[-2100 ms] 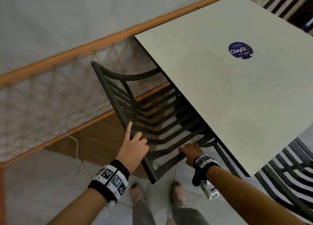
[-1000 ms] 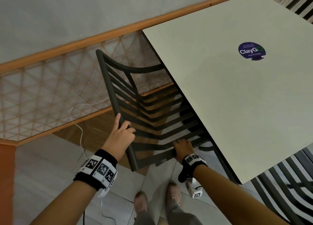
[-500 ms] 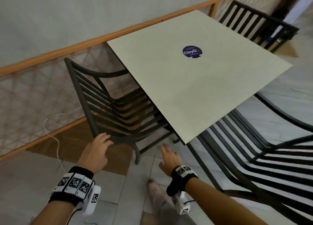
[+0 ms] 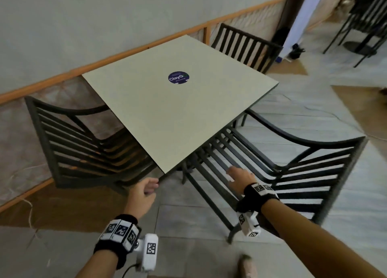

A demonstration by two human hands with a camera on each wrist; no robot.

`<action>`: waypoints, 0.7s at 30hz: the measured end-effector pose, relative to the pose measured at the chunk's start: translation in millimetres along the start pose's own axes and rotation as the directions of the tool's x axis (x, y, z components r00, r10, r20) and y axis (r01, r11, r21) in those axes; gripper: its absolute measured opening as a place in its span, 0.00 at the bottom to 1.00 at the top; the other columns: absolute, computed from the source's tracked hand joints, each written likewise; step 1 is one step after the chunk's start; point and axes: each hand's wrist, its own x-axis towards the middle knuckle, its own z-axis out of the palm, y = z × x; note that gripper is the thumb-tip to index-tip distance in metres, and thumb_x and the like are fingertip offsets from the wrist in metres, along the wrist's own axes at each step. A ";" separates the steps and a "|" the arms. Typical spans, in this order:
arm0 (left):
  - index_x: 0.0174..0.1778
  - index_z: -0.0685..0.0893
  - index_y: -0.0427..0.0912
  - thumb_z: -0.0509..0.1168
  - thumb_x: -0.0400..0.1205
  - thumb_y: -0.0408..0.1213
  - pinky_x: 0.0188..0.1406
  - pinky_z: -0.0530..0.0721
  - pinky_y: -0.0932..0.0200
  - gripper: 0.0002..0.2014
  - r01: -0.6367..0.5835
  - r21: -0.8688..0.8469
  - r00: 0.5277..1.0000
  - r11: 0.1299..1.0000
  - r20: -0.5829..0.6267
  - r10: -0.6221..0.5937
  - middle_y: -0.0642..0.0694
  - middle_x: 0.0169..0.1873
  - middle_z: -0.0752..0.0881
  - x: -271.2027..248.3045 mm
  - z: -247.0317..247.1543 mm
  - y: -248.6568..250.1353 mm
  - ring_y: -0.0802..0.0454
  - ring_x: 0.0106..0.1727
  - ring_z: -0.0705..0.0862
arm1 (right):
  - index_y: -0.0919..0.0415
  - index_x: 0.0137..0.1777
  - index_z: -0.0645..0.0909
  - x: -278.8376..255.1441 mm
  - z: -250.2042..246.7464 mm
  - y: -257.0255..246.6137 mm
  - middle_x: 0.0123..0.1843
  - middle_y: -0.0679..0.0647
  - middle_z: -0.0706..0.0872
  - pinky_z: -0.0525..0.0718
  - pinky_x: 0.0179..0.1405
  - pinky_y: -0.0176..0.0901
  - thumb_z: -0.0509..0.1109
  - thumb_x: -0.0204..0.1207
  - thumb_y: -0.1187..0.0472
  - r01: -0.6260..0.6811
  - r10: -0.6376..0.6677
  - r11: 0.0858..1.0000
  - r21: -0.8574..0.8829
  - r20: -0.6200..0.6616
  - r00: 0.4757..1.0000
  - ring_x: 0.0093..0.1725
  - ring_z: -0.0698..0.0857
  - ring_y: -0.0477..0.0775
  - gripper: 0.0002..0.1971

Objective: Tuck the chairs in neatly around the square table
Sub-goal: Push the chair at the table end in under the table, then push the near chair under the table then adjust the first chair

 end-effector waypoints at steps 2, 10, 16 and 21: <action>0.56 0.81 0.37 0.63 0.75 0.17 0.58 0.80 0.54 0.17 0.014 -0.045 1.000 0.999 0.007 -0.013 0.40 0.48 0.88 12.3 36.5 24.6 0.45 0.51 0.85 | 0.49 0.64 0.76 10.2 -28.3 35.5 0.60 0.55 0.85 0.82 0.62 0.58 0.69 0.74 0.50 -0.030 0.031 0.998 0.050 -0.021 0.999 0.58 0.84 0.61 0.19; 0.57 0.80 0.32 0.64 0.74 0.18 0.39 0.81 0.63 0.16 0.245 -0.239 0.961 0.940 -0.064 -0.267 0.42 0.39 0.85 57.2 208.9 95.7 0.39 0.50 0.85 | 0.56 0.62 0.80 71.1 -125.8 176.0 0.60 0.61 0.85 0.84 0.55 0.49 0.71 0.74 0.56 -0.044 0.051 0.986 0.164 -0.039 0.998 0.56 0.85 0.63 0.16; 0.71 0.71 0.38 0.69 0.74 0.26 0.63 0.82 0.42 0.29 0.472 -0.360 0.844 0.805 -0.079 -0.530 0.34 0.66 0.79 77.7 294.5 104.1 0.38 0.60 0.82 | 0.57 0.61 0.81 128.3 -160.6 243.1 0.59 0.62 0.86 0.78 0.50 0.43 0.73 0.74 0.56 -0.031 0.034 0.985 0.168 -0.017 0.999 0.55 0.83 0.62 0.16; 0.71 0.72 0.41 0.70 0.69 0.35 0.64 0.81 0.40 0.32 0.605 -0.289 0.717 0.742 -0.208 -0.666 0.34 0.66 0.80 94.1 317.6 96.0 0.33 0.63 0.80 | 0.58 0.67 0.78 190.7 -167.2 258.9 0.65 0.64 0.83 0.80 0.58 0.49 0.74 0.73 0.57 -0.002 0.004 0.988 0.152 -0.019 1.000 0.62 0.82 0.66 0.22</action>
